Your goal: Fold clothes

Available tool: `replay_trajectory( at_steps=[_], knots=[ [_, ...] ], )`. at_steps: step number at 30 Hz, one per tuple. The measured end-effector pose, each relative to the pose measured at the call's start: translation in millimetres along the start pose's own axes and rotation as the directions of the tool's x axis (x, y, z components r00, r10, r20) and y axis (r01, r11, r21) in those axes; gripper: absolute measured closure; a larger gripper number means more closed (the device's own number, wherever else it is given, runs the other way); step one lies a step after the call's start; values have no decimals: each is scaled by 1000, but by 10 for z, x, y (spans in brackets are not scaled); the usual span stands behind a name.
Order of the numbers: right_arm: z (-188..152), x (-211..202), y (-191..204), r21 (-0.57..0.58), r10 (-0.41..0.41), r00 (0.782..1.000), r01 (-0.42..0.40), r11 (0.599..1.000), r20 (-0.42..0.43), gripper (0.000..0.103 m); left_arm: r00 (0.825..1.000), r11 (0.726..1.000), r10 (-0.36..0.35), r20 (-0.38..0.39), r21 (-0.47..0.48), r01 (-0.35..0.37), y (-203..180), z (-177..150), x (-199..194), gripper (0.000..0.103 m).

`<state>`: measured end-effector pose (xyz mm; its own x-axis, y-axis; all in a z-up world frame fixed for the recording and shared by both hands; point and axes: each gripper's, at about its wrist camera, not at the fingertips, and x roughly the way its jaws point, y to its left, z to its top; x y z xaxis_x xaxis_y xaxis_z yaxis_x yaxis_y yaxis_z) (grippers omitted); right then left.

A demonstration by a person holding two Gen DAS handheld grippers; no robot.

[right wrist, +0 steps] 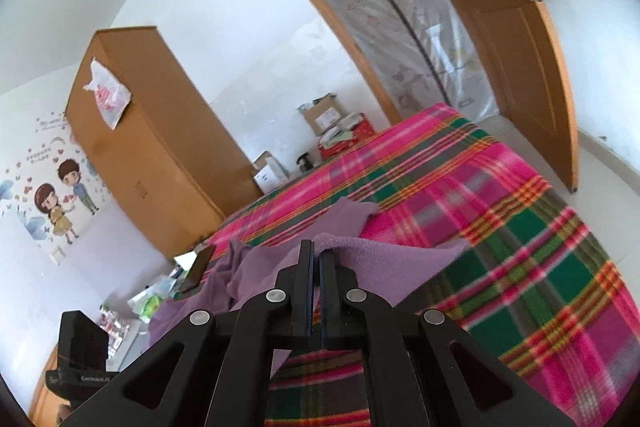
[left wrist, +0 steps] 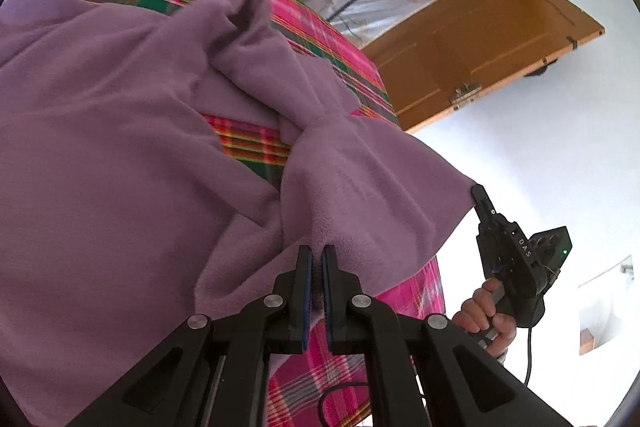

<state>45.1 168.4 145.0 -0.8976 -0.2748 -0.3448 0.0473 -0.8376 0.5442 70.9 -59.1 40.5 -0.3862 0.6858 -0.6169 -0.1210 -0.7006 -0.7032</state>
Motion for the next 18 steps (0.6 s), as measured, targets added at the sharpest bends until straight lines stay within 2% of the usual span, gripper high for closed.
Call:
replay_trajectory(
  at_steps=[8,18],
  knots=[
    [44,-281,-193,8,-56,997,56,998,55,100,999,999,-13,-52,48,15,-242,34,288,98],
    [113,-637,-539,42,-145,983,141,989,111,100,991,995,-26,-128,88,38,-405,5,638,98]
  ],
)
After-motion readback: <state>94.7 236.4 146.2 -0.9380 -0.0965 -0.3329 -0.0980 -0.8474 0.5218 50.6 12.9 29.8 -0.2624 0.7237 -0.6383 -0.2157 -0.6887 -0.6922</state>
